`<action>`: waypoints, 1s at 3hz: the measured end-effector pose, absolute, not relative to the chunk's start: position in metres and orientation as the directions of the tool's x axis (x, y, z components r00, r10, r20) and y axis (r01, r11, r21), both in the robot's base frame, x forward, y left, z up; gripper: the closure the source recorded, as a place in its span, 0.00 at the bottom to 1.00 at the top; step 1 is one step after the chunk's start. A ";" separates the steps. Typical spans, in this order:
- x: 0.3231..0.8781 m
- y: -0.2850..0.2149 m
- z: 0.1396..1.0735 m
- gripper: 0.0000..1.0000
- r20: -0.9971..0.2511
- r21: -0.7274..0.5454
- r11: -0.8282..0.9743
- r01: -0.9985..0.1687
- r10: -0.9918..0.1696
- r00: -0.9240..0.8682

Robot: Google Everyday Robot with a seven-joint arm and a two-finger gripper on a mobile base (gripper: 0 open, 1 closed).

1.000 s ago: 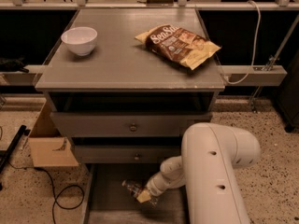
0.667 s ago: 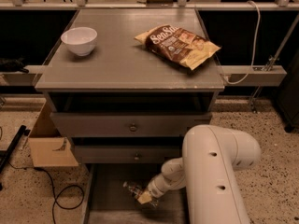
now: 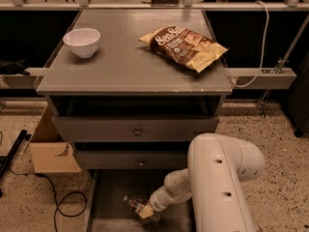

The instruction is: Place water bottle into bottom drawer

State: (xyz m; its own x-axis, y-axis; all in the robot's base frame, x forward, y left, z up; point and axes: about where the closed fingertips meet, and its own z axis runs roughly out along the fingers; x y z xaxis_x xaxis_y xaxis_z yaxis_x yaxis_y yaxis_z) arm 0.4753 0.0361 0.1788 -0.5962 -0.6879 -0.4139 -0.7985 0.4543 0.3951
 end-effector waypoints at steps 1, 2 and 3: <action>0.490 0.045 0.172 1.00 -0.396 0.373 0.470 -0.800 -0.699 -0.595; 0.490 0.045 0.172 1.00 -0.396 0.373 0.470 -0.800 -0.699 -0.595; 0.489 0.046 0.169 1.00 -0.388 0.387 0.464 -0.797 -0.702 -0.598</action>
Offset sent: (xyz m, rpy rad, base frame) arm 0.0306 0.0083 -0.0105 -0.0599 -0.0272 -0.0193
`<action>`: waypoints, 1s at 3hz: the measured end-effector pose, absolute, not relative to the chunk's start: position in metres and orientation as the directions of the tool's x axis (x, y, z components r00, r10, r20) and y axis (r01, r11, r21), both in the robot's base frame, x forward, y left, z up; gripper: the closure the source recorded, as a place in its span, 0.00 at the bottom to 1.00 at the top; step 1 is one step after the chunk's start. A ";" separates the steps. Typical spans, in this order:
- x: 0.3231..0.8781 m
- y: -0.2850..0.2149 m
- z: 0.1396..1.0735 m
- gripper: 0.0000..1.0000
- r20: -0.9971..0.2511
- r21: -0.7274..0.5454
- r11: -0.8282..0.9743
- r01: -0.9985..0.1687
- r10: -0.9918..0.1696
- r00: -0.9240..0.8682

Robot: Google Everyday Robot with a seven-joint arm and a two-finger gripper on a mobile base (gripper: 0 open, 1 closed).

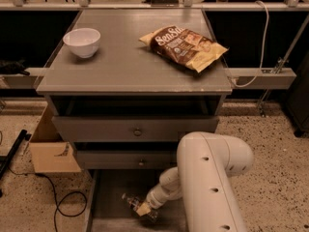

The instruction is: Place water bottle into bottom drawer

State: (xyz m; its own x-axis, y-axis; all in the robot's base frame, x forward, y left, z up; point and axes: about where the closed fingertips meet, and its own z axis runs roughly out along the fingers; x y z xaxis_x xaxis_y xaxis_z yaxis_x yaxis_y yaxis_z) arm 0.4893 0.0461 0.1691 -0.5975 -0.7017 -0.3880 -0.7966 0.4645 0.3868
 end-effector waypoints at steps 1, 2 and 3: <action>0.493 0.045 0.163 1.00 -0.364 0.397 0.467 -0.791 -0.711 -0.602; 0.503 0.030 0.156 1.00 -0.337 0.387 0.494 -0.779 -0.710 -0.618; 0.503 0.030 0.156 1.00 -0.337 0.387 0.494 -0.779 -0.710 -0.618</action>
Offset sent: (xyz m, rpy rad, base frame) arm 0.0206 -0.0161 -0.0101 -0.0557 0.0226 -0.0094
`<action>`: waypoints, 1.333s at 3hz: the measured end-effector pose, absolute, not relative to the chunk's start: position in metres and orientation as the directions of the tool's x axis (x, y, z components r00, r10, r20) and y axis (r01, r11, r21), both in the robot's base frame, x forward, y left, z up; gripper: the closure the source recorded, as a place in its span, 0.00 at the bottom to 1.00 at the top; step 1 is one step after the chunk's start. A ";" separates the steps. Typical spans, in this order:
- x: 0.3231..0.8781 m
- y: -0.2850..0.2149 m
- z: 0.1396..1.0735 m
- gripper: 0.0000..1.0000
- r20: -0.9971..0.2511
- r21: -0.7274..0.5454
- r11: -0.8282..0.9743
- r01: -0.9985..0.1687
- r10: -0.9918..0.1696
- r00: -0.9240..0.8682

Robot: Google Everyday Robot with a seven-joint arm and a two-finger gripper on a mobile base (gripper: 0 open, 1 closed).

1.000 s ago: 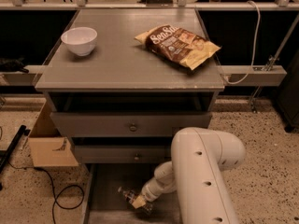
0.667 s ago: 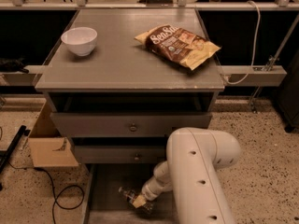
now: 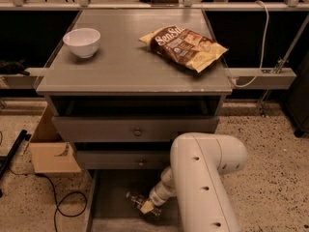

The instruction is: Place water bottle into bottom drawer

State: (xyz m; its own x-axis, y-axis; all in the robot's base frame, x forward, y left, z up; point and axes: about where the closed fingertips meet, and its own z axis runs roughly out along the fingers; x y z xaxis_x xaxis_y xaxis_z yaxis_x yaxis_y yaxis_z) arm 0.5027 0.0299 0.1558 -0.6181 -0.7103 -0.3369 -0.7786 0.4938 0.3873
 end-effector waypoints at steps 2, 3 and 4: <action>0.502 0.030 0.161 1.00 -0.411 0.477 0.398 -0.783 -0.687 -0.600; 0.502 0.030 0.161 1.00 -0.411 0.477 0.398 -0.783 -0.687 -0.600; 0.502 0.030 0.161 0.77 -0.411 0.478 0.398 -0.783 -0.687 -0.600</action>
Offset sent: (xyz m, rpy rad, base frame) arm 0.0033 -0.0036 0.0119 0.1993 0.0423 0.0630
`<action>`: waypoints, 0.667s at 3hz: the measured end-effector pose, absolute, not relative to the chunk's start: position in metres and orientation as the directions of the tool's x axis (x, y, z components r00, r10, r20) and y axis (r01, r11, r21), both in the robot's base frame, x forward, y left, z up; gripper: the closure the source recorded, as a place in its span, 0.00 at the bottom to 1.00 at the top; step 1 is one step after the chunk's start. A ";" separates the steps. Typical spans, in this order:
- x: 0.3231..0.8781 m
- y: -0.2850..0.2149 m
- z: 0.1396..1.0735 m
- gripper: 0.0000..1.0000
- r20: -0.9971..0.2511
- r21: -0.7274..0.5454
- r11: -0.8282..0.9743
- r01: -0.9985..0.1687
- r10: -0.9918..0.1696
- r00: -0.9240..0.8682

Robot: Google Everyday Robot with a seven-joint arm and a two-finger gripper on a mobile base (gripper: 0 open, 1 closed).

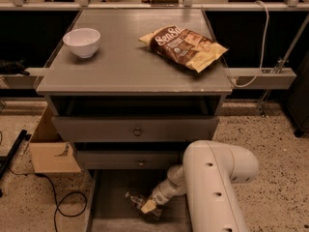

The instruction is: Place water bottle into bottom drawer

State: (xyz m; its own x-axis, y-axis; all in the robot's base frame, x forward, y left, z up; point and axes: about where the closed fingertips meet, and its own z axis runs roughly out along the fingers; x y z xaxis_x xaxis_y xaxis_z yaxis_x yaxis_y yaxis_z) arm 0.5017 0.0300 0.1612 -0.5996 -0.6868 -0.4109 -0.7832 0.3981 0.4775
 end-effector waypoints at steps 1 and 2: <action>0.502 0.030 0.161 0.54 -0.411 0.478 0.398 -0.783 -0.687 -0.600; 0.502 0.030 0.161 0.31 -0.411 0.478 0.398 -0.783 -0.687 -0.600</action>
Offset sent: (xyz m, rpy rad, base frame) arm 0.0000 0.0000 0.0000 0.0000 0.0000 0.0000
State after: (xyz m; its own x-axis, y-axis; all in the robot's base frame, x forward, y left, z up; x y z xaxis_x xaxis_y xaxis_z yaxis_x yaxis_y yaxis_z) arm 0.5017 0.0300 0.1612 -0.5996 -0.6868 -0.4108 -0.7832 0.3981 0.4775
